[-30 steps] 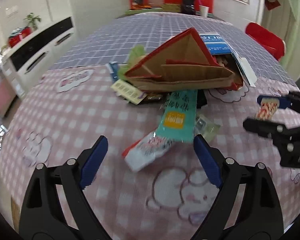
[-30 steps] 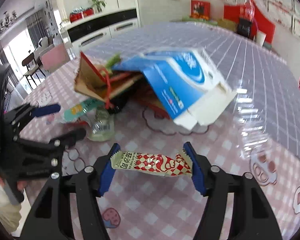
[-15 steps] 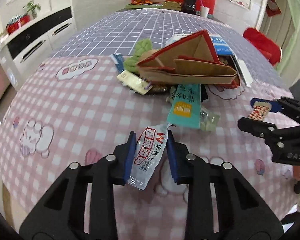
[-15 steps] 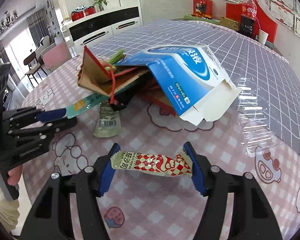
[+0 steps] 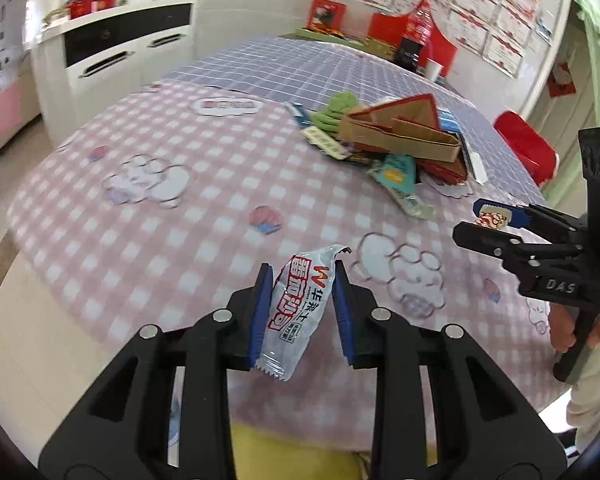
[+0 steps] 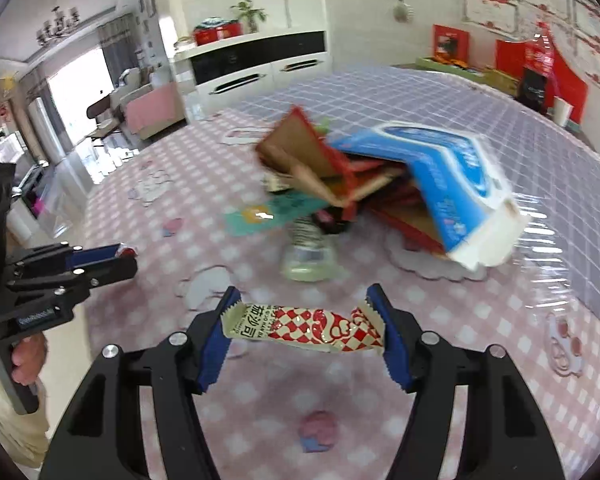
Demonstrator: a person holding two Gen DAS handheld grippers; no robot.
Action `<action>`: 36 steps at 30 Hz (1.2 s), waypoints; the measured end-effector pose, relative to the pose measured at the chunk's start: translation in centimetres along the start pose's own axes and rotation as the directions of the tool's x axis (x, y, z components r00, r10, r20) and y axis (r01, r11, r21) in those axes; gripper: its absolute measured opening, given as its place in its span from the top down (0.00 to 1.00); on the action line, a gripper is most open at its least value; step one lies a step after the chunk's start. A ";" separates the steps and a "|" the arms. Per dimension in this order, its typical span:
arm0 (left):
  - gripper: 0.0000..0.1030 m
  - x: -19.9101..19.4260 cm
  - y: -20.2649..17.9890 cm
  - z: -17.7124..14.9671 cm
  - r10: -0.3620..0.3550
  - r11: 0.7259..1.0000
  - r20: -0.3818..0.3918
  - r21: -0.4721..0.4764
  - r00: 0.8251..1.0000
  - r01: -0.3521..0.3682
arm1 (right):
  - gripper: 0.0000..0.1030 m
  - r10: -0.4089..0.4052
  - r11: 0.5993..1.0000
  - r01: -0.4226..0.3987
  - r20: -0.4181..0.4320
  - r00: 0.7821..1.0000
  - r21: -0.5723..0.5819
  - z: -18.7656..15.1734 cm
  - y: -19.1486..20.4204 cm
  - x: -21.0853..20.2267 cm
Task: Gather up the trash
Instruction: 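Carry both wrappers over the blue wastebasket and open the left gripper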
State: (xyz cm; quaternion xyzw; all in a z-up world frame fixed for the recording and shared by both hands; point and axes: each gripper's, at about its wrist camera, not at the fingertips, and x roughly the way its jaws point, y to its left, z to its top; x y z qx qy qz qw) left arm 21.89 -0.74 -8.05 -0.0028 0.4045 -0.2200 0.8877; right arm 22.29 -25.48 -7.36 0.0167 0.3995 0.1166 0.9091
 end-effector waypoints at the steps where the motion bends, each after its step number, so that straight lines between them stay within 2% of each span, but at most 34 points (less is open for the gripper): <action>1: 0.71 -0.5 0.5 -0.3 0.016 1.000 0.009 -0.010 1.000 -0.016 | 0.38 0.022 1.000 -0.022 -0.001 1.000 0.002 0.1 0.4 0.0; 11: 0.71 -4.9 5.2 -3.0 0.122 0.987 0.063 -0.115 0.991 -0.114 | 0.38 0.142 0.986 -0.143 -0.019 0.990 -0.090 2.0 8.5 1.7; 18: 0.71 -7.4 9.0 -4.9 0.223 0.958 0.072 -0.202 0.972 -0.205 | 0.38 0.276 0.943 -0.279 -0.043 0.960 -0.183 2.5 16.5 3.4; 24: 0.71 -9.0 12.8 -7.9 0.319 0.908 0.044 -0.299 0.947 -0.292 | 0.38 0.315 0.906 -0.333 -0.109 0.943 -0.262 1.6 22.6 5.7; 29: 0.71 -10.3 15.9 -10.5 0.378 0.854 0.018 -0.393 0.925 -0.341 | 0.38 0.342 0.876 -0.377 -0.163 0.925 -0.300 0.9 26.0 7.5; 36: 0.71 -10.5 19.7 -13.9 0.416 0.790 -0.045 -0.477 0.908 -0.385 | 0.38 0.316 0.858 -0.390 -0.256 0.914 -0.334 -0.5 30.1 10.9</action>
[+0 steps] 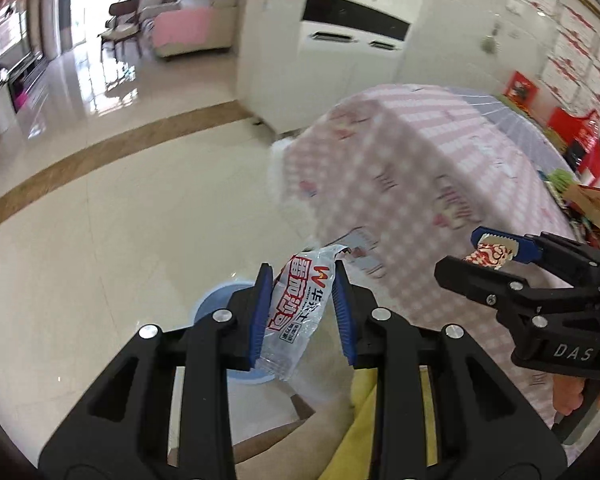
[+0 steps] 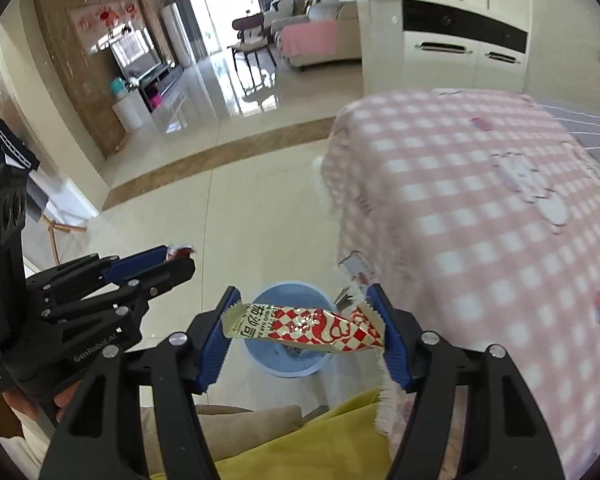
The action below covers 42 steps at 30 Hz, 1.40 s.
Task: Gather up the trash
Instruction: 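Carry both wrappers over the blue wastebasket and open the left gripper, then open the right gripper to drop the red-white wrapper into the wastebasket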
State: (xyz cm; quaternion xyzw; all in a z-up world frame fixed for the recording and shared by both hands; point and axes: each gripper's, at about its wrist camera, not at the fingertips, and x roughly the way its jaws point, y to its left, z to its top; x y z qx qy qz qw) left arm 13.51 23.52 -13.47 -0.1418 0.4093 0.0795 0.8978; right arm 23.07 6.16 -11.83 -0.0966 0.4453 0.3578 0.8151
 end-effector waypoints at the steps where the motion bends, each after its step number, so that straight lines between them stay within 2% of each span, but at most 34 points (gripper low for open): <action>1: 0.71 0.5 0.7 -0.2 0.013 1.000 -0.012 -0.011 1.000 -0.013 | 0.38 -0.015 1.000 0.015 0.002 1.000 -0.016 0.2 0.5 0.4; 12: 0.69 3.9 3.4 -1.2 0.110 0.993 -0.079 -0.036 0.991 -0.113 | 0.38 -0.039 0.995 0.028 -0.121 0.992 -0.091 1.0 3.9 6.1; 14: 0.61 4.0 3.3 -1.3 0.115 0.993 -0.066 -0.023 0.991 -0.117 | 0.38 -0.043 0.994 0.030 -0.131 0.990 -0.105 1.1 4.0 6.4; 16: 0.41 3.8 3.6 -1.1 0.156 0.987 -0.046 -0.022 0.987 -0.157 | 0.38 -0.046 0.994 0.033 -0.126 0.991 -0.104 0.8 3.9 6.4; 20: 0.41 3.4 4.0 -0.8 0.144 0.989 -0.032 -0.031 0.989 -0.145 | 0.38 -0.043 0.994 0.028 -0.136 0.990 -0.107 0.6 3.9 6.6; 24: 0.41 2.9 3.8 -0.7 0.180 0.984 -0.012 -0.011 0.984 -0.180 | 0.38 -0.055 0.991 0.037 -0.135 0.989 -0.127 0.5 4.2 6.7; 29: 0.41 2.3 4.7 -0.8 0.199 0.979 -0.020 -0.030 0.980 -0.199 | 0.38 -0.039 0.993 0.020 -0.161 0.986 -0.118 0.8 4.7 7.4; 31: 0.41 2.0 5.3 -1.0 0.209 0.977 -0.025 -0.042 0.978 -0.210 | 0.38 -0.061 0.992 0.043 -0.153 0.986 -0.121 1.1 5.0 7.5; 34: 0.41 1.5 6.1 -1.4 0.251 0.967 -0.024 -0.043 0.968 -0.252 | 0.37 -0.037 0.995 0.022 -0.163 0.986 -0.096 1.7 5.3 8.0; 37: 0.41 1.0 7.3 -1.9 0.275 0.959 -0.037 -0.066 0.961 -0.277 | 0.31 0.000 0.997 -0.013 -0.181 0.983 -0.074 2.3 5.9 8.9; 39: 0.41 0.5 8.1 -2.2 0.292 0.952 -0.045 -0.084 0.955 -0.295 | 0.15 0.018 0.996 -0.036 -0.193 0.981 -0.087 2.8 6.6 9.5; 42: 0.41 -0.1 9.0 -2.7 0.318 0.941 -0.054 -0.099 0.946 -0.322 | 0.13 -0.041 0.991 0.017 -0.184 0.982 -0.132 3.0 7.6 9.9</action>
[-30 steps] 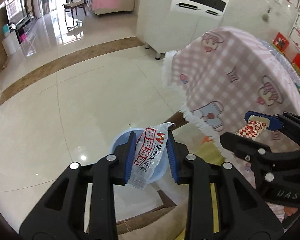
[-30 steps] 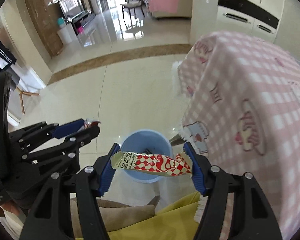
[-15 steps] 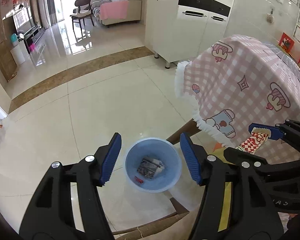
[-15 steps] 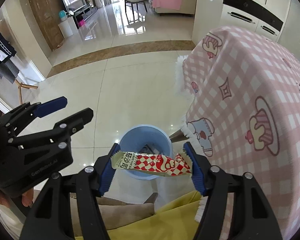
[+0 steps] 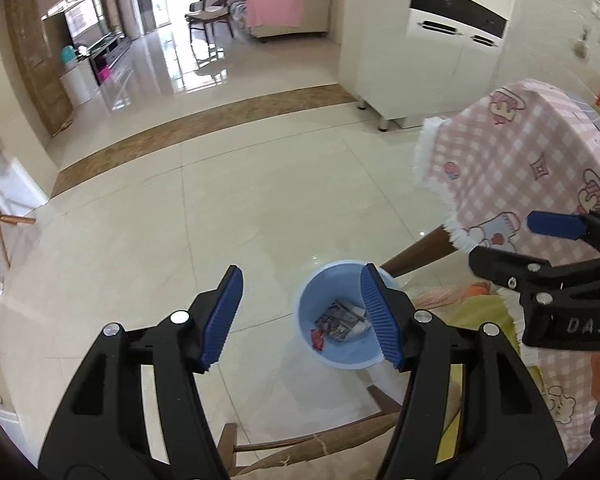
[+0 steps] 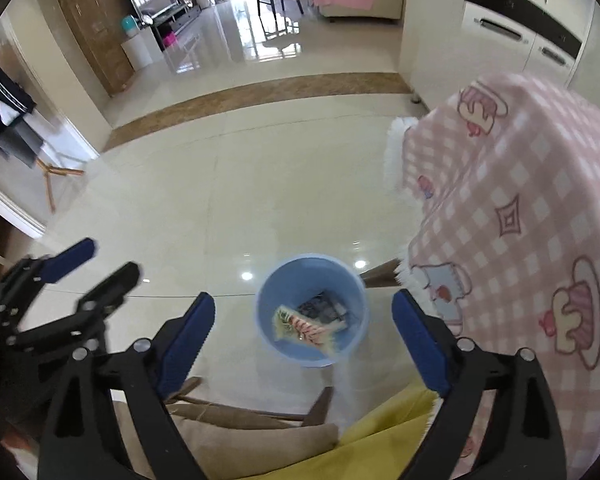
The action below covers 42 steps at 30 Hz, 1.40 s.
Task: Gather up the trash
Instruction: 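Open the right gripper to drop the red-white wrapper into the wastebasket, then move both tools back to the trash pile on the table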
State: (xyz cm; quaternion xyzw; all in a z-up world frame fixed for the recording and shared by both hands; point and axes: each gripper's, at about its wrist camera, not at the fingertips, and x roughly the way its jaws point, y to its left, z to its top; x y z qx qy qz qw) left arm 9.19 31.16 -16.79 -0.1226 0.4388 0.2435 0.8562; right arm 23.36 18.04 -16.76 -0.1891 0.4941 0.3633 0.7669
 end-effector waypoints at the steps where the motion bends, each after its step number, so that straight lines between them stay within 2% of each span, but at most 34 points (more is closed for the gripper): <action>1: 0.41 -0.2 0.2 -0.1 0.002 1.000 0.001 -0.004 1.000 -0.002 | 0.13 -0.006 1.000 0.006 -0.008 1.000 -0.012 -0.1 0.2 0.1; 7: 0.41 -1.0 0.3 -0.4 0.008 1.000 0.011 -0.005 1.000 -0.008 | 0.13 0.001 1.000 -0.002 -0.042 0.999 -0.015 -1.0 0.4 0.1; 14: 0.41 -2.5 -1.1 0.3 -0.022 1.000 0.043 0.016 0.999 0.021 | 0.13 0.007 1.000 -0.007 -0.015 1.000 -0.017 -1.8 0.1 -2.1; 20: 0.39 -4.7 -3.5 1.2 -0.080 0.995 0.092 0.063 0.993 0.074 | 0.13 0.015 1.000 -0.015 0.031 0.999 0.002 -3.1 -1.5 -5.8; 24: 0.38 -6.5 -6.0 1.7 -0.137 0.985 0.128 0.127 0.982 0.121 | 0.13 0.002 0.999 -0.005 0.052 0.999 0.054 -4.8 -3.5 -8.5; 31: 0.35 -9.2 -11.7 2.5 -0.268 0.940 0.164 0.258 0.949 0.221 | 0.13 -0.046 0.987 0.021 0.156 0.987 0.158 -8.0 -8.4 -15.0; 34: 0.32 -10.3 -14.5 2.4 -0.328 0.910 0.167 0.321 0.930 0.263 | 0.12 -0.088 0.977 0.050 0.179 0.980 0.209 -9.4 -10.2 -17.1; 38: 0.28 -11.7 -18.4 2.1 -0.407 0.861 0.155 0.395 0.900 0.321 | 0.12 -0.170 0.948 0.110 0.186 0.968 0.298 -12.0 -13.7 -19.8; 42: 0.22 -12.6 -21.7 2.1 -0.465 0.818 0.136 0.444 0.875 0.366 | 0.12 -0.236 0.903 0.147 0.180 0.955 0.404 -15.3 -17.5 -21.8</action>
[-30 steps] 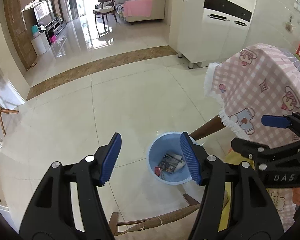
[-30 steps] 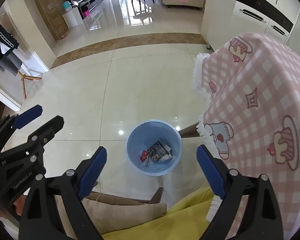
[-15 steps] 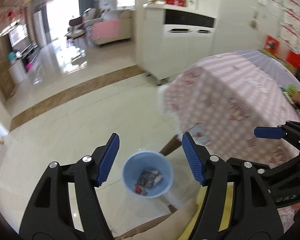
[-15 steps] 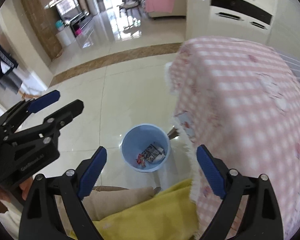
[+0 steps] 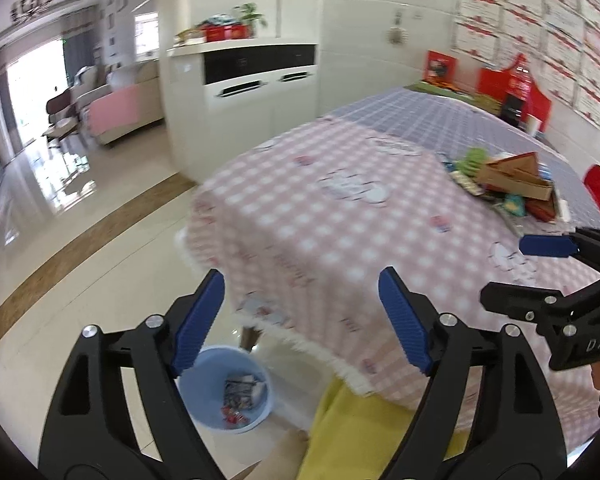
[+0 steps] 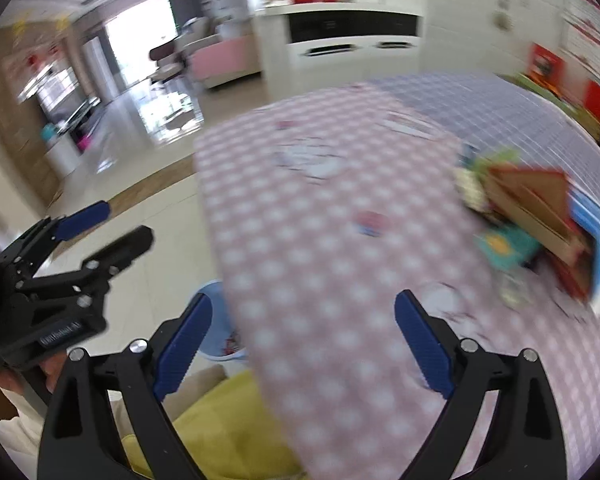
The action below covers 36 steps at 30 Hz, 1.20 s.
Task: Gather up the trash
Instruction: 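Move both tools back to the trash pile on the table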
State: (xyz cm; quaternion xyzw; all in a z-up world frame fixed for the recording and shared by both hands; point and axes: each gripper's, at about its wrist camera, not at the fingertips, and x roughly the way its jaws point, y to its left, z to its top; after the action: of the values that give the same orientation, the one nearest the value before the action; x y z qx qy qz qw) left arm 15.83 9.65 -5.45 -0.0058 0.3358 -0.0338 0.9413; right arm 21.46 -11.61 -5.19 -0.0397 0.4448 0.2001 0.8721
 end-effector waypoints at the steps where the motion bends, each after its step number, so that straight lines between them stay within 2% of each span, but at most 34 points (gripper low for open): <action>1: 0.20 0.3 -0.6 0.2 -0.019 1.000 0.004 0.010 1.000 0.018 | 0.12 -0.015 0.999 0.015 0.002 1.000 0.031 -0.4 -1.5 -0.3; 4: 0.20 1.5 -2.7 1.0 -0.037 0.998 -0.014 0.045 0.999 0.038 | 0.12 -0.069 0.992 0.068 -0.001 0.998 0.107 -1.3 -5.0 -1.1; 12: 0.20 4.5 -7.6 2.4 -0.092 0.990 -0.068 0.104 0.993 0.099 | 0.12 -0.192 0.959 0.186 0.009 0.981 0.213 -2.7 -12.4 -1.2; 17: 0.20 6.4 -10.4 3.2 -0.114 0.983 -0.100 0.132 0.988 0.127 | 0.12 -0.152 0.953 0.149 -0.009 0.988 0.265 -1.8 -15.8 0.7; 20: 0.20 7.3 -11.6 3.4 -0.123 0.979 -0.115 0.151 0.986 0.140 | 0.12 -0.141 0.960 0.141 -0.021 0.990 0.243 -1.1 -16.0 2.0; 22: 0.20 7.9 -12.3 3.6 -0.121 0.976 -0.129 0.167 0.984 0.142 | 0.18 -0.162 0.960 0.163 -0.026 0.986 0.229 -0.6 -15.8 2.7; 23: 0.20 8.2 -12.4 3.6 -0.121 0.975 -0.136 0.168 0.983 0.143 | 0.25 -0.160 0.962 0.162 -0.029 0.987 0.220 -0.3 -15.8 3.2; 26: 0.20 8.3 -12.4 3.8 -0.130 0.974 -0.148 0.164 0.980 0.154 | 0.29 -0.147 0.970 0.149 -0.026 0.989 0.192 0.4 -15.7 4.1; 28: 0.20 8.2 -12.1 3.9 -0.128 0.975 -0.146 0.165 0.981 0.152 | 0.39 -0.161 0.970 0.161 -0.014 0.987 0.181 0.8 -15.7 4.3; 30: 0.20 8.2 -11.9 4.1 -0.132 0.975 -0.151 0.160 0.980 0.156 | 0.63 -0.189 0.971 0.187 -0.001 0.982 0.150 1.1 -15.8 4.6; 31: 0.20 8.2 -11.8 4.3 -0.134 0.975 -0.153 0.157 0.979 0.158 | 0.72 -0.199 0.971 0.197 0.001 0.980 0.134 1.1 -15.6 4.7; 34: 0.20 8.1 -12.0 4.5 -0.134 0.975 -0.149 0.154 0.980 0.157 | 0.83 -0.110 0.977 0.106 0.010 0.994 0.183 0.8 -16.2 3.9; 35: 0.20 8.1 -12.1 4.6 -0.139 0.975 -0.149 0.154 0.979 0.162 | 0.93 -0.104 0.975 0.098 0.023 0.994 0.198 0.6 -16.2 3.6; 36: 0.20 8.0 -12.2 4.6 -0.145 0.974 -0.150 0.152 0.978 0.168 | 0.95 -0.097 0.973 0.086 0.040 0.994 0.215 0.4 -16.3 3.1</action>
State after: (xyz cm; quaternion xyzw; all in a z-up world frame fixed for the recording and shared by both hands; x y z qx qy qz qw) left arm 24.22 -3.15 -6.51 0.0475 0.3947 -0.1359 0.9075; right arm 29.67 -25.51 -9.19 0.0387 0.4394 0.1118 0.8905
